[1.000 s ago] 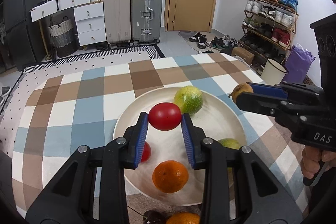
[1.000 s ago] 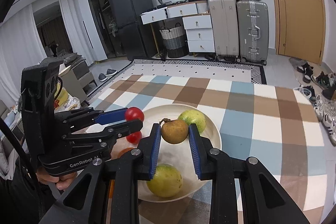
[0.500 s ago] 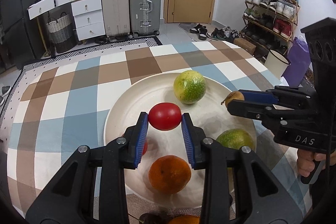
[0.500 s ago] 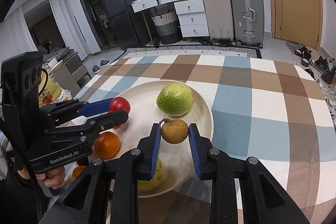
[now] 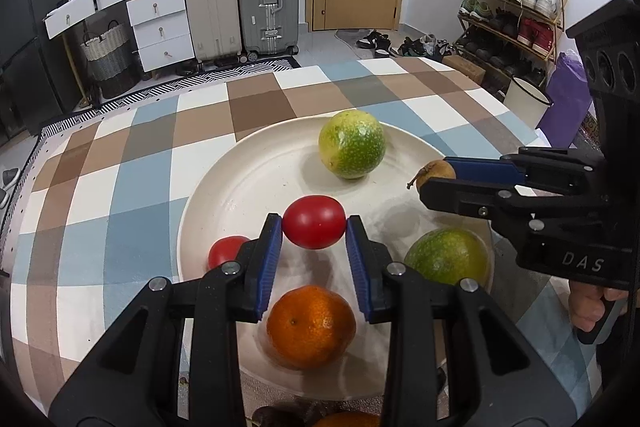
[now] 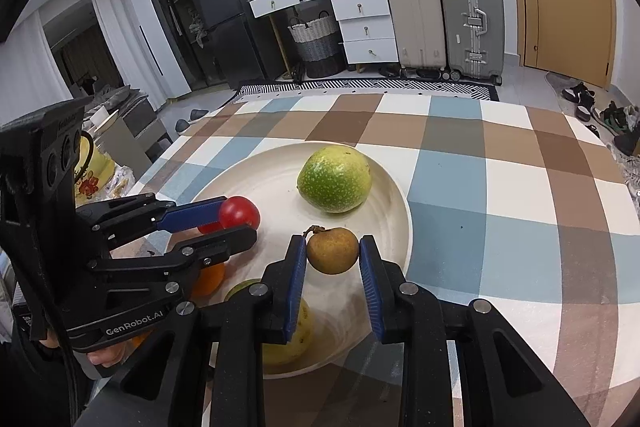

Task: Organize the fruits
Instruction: 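Carry the tomato and kiwi over the plate and open both tools to release them, then move both tools back toward the orange and kiwi on the cloth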

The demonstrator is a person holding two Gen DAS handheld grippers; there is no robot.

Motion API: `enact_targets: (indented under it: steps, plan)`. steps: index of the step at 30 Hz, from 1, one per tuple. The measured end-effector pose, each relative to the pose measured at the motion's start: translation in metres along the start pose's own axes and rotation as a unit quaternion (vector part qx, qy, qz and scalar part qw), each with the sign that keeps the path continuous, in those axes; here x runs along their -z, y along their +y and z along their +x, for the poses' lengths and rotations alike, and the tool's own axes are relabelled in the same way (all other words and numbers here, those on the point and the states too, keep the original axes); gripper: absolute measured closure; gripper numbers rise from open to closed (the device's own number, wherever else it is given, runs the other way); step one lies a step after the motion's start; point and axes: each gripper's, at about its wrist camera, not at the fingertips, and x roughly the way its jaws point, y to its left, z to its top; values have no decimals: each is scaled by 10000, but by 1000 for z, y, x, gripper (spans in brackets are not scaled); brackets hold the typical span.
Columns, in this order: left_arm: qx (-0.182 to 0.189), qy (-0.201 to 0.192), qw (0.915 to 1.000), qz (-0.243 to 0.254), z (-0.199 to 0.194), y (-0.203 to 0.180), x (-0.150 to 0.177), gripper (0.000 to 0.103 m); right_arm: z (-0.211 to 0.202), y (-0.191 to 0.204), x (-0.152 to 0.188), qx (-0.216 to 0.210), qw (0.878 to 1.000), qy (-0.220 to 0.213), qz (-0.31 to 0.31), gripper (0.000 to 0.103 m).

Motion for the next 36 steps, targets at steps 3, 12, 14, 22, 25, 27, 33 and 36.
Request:
enact_targets:
  steps: [3, 12, 14, 22, 25, 27, 33, 36]
  plan:
    - [-40, -75, 10000, -14, -3, 0, 0, 73, -4, 0, 0, -23, 10000, -78, 10, 76]
    - [-65, -85, 9996, -266, -16, 9, -1, 42, -21, -1, -3, 31, 9995, -296, 54, 57]
    - [-122, -201, 9992, -323, -26, 13, 1, 30, -28, 0, -4, 84, 9993, -372, 36, 54]
    - [-127, -441, 9977, -501, -68, 24, 16, 1, -57, 3, -2, 146, 9981, -579, 129, 4]
    - [-152, -422, 9982, -392, -82, 24, 22, 1, -62, 6, 1, 547, 9969, -551, 100, 1]
    - [-219, -506, 9979, -326, -93, 23, 29, 1, -66, 8, 5, 629, 9966, -523, 92, 1]
    - [-224, -575, 9975, -334, -114, 24, 49, 1, -72, 12, 20, 581, 9975, -393, 56, 1]
    - [-247, -537, 9975, -389, -118, 23, 59, 1, -73, 15, 29, 626, 9976, -289, 36, 1]
